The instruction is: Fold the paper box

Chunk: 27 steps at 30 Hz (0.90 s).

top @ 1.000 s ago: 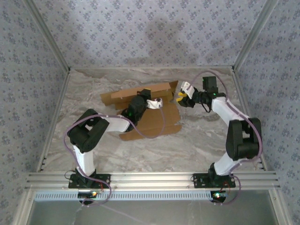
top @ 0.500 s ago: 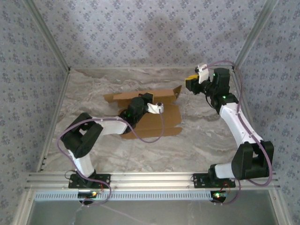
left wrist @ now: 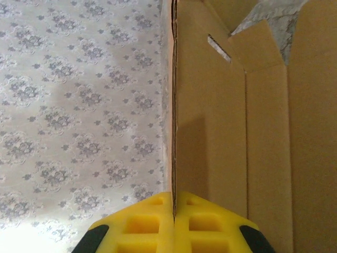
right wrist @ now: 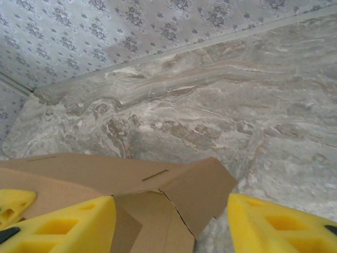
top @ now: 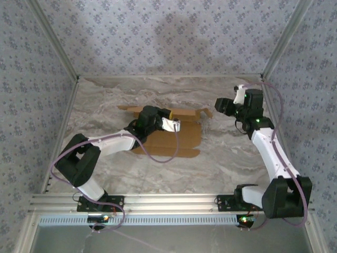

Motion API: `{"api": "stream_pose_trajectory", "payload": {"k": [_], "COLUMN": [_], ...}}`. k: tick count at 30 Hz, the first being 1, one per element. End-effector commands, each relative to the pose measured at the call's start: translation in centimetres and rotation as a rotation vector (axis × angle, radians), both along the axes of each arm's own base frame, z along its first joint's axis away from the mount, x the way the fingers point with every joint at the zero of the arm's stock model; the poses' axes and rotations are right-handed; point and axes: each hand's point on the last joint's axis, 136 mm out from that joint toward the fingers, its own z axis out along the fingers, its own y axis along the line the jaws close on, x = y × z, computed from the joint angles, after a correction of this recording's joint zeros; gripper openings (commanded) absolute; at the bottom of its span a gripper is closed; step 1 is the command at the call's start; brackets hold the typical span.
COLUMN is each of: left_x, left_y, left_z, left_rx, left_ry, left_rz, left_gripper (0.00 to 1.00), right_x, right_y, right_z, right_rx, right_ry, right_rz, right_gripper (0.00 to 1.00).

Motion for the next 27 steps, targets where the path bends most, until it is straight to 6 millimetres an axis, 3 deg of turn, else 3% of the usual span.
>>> {"api": "stream_pose_trajectory", "payload": {"k": [1,12,17,18,22,27], "left_x": [-1.9,-3.0,-2.9,-2.4,-0.1,0.0], "left_y": [-0.9,-0.3,-0.7,-0.9,-2.0,-3.2], "left_z": [0.2,4.2,2.6,2.3,0.5,-1.6], "left_rx": [-0.001,-0.011,0.076,0.077,0.072,0.064], "left_ry": [0.065,0.058,0.163,0.155,0.023,-0.148], "left_rz": [-0.078,-0.119,-0.138,-0.127,-0.059,-0.021], "left_gripper": [0.0,0.0,0.0,0.0,0.0,0.0], "right_x": [-0.8,-4.6,-6.1,-6.3,-6.9,-7.2], "right_y": [0.2,1.1,1.3,1.4,1.4,1.0], "right_z": [0.1,-1.8,-3.5,-3.6,-4.1,-5.8], "right_rx": [0.032,0.02,0.013,0.004,0.003,0.032], "right_ry": [0.049,0.201,0.285,0.281,0.301,0.412], "right_rz": [0.006,0.024,-0.006,-0.007,-0.031,-0.056], "right_gripper": [0.54,0.47,0.41,0.44,0.39,0.4]}}
